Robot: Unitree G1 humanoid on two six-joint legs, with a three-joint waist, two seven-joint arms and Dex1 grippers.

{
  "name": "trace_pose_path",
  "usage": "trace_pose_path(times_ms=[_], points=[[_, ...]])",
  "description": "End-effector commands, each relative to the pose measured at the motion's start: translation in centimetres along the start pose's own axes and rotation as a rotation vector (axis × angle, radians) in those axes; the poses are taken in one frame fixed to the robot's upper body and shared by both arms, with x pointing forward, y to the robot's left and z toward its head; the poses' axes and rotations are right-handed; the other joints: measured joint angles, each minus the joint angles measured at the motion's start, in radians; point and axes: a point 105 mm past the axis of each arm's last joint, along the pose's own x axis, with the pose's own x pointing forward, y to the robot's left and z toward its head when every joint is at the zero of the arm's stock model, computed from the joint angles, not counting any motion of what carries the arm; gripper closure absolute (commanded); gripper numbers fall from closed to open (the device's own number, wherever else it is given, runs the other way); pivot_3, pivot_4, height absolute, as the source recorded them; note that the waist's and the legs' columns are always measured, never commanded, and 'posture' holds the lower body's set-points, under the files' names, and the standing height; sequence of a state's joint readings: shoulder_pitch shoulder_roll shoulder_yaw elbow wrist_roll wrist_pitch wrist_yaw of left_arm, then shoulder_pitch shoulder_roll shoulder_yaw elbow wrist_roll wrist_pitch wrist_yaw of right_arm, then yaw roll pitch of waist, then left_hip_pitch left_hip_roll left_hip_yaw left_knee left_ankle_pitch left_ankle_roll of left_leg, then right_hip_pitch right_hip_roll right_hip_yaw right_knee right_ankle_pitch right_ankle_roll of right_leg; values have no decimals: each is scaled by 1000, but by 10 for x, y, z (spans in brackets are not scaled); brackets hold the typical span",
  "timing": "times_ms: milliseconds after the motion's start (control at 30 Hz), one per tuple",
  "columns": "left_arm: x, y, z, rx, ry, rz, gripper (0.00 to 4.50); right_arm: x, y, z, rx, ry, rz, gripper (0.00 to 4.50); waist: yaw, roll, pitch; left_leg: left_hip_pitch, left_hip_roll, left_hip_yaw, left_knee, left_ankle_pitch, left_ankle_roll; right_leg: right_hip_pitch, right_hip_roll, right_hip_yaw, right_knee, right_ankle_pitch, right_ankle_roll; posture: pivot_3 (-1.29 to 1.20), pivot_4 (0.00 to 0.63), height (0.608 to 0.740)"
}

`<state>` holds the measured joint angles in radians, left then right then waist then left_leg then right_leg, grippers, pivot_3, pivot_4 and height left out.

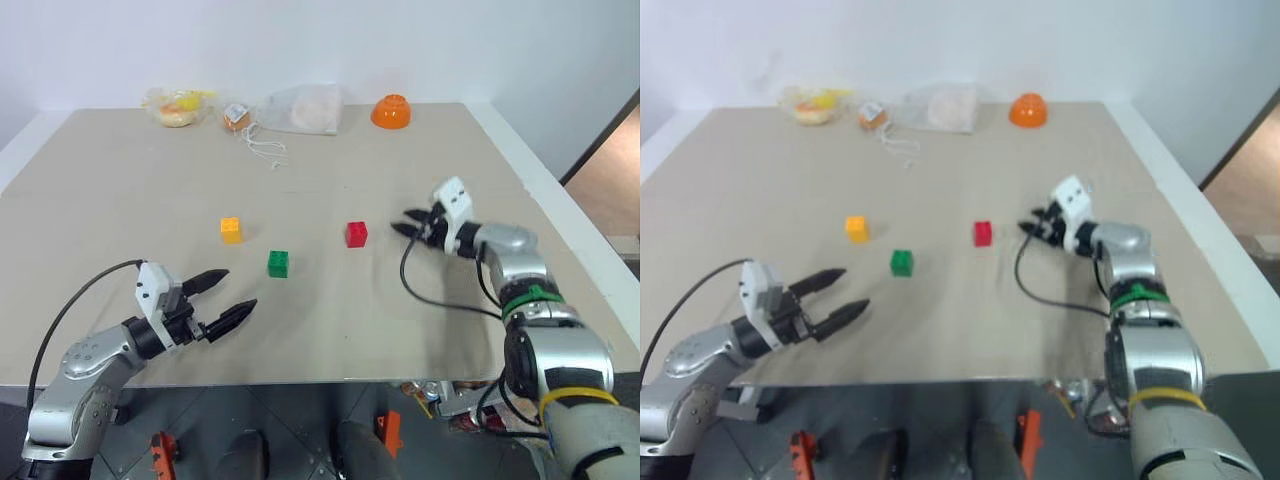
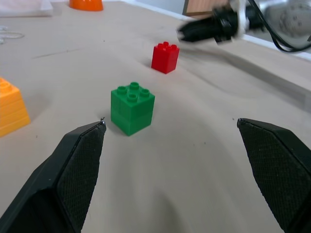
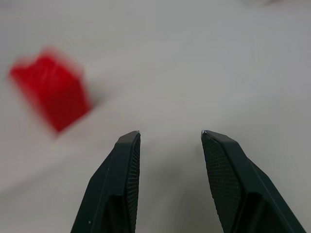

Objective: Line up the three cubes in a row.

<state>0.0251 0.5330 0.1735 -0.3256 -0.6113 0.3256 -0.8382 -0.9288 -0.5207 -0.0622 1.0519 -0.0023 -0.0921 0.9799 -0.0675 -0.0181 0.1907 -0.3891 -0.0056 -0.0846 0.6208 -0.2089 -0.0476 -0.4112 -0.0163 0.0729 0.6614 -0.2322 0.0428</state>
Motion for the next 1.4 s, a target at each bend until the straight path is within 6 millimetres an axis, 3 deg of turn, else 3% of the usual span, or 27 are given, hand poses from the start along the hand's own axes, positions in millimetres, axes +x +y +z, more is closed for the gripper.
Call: trace_pose_path(times_ms=[33, 167, 200, 267, 433, 567, 733, 833, 933, 1033, 1400], points=[[1, 1, 15, 48, -35, -15, 0, -6, -5, 37, -47, -109, -17, 2488, -5, 0, 0, 0, 0, 0, 1, 0, 0, 0, 0, 0, 0, 0, 0, 0, 150, 740], [3, 0, 15, 47, -36, -26, 0, -9, -5, 40, -2, -142, -79, 2488, -8, 0, 0, 2, 1, 1, 2, 0, 0, 1, 2, 0, 0, 1, 0, 0, 150, 740], [4, 0, 15, 47, -36, -27, 0, -9, -4, 40, 5, -147, -85, 1983, -8, 0, 0, 2, 2, 1, 2, 0, 0, 1, 2, 0, 0, 1, 0, 0, 150, 740], [5, 0, 15, 45, -35, -30, 0, -9, 0, 39, 10, -147, -83, 1703, -8, 0, 0, 2, 2, 1, 2, 0, 0, 1, 2, 0, 0, 1, 0, 0, 150, 740], [5, 1, 14, 48, -29, -39, 0, -9, 2, 33, 7, -109, -102, 63, -8, 0, 0, 1, 1, 2, 2, 0, 0, 0, 2, 1, 0, 1, 1, 0, 150, 740], [5, 2, 14, 51, -26, -42, 0, -11, 18, 28, 40, -86, -3, 63, -7, 0, 0, 1, 1, 1, 2, 0, 0, 1, 2, 1, 0, 1, 1, 0, 150, 740], [3, 4, 11, 57, -9, -46, 0, -28, 78, 30, 32, -71, 281, 63, -6, 0, 0, 0, 1, 1, 1, 0, 0, 0, 2, 1, 0, 0, 2, 0, 150, 740], [4, 4, 11, 57, -11, -47, 0, -32, 98, 24, 15, -44, 325, 63, -7, 0, 0, 0, 1, 1, 2, 0, 0, 0, 2, 1, 0, 0, 2, 0, 150, 740], [8, 2, 8, 51, -14, -61, 0, -9, 91, 10, 19, 19, 138, 63, -8, -1, 0, 1, 2, 2, 4, 0, 0, 0, 2, 1, 0, 1, 1, 0, 150, 740], [10, 0, 8, 48, -17, -69, 0, 4, 79, 11, 27, 35, -9, 63, -8, -2, 0, 1, 2, 2, 5, 1, -1, 0, 2, 1, 0, 1, -3, 0, 150, 740], [10, 0, 8, 46, -26, -65, 0, 5, 82, 20, 118, 50, -108, 63, -6, -2, -1, -3, 2, 2, 3, 1, -1, -3, 1, 1, 0, 2, 3, 0, 150, 740]])
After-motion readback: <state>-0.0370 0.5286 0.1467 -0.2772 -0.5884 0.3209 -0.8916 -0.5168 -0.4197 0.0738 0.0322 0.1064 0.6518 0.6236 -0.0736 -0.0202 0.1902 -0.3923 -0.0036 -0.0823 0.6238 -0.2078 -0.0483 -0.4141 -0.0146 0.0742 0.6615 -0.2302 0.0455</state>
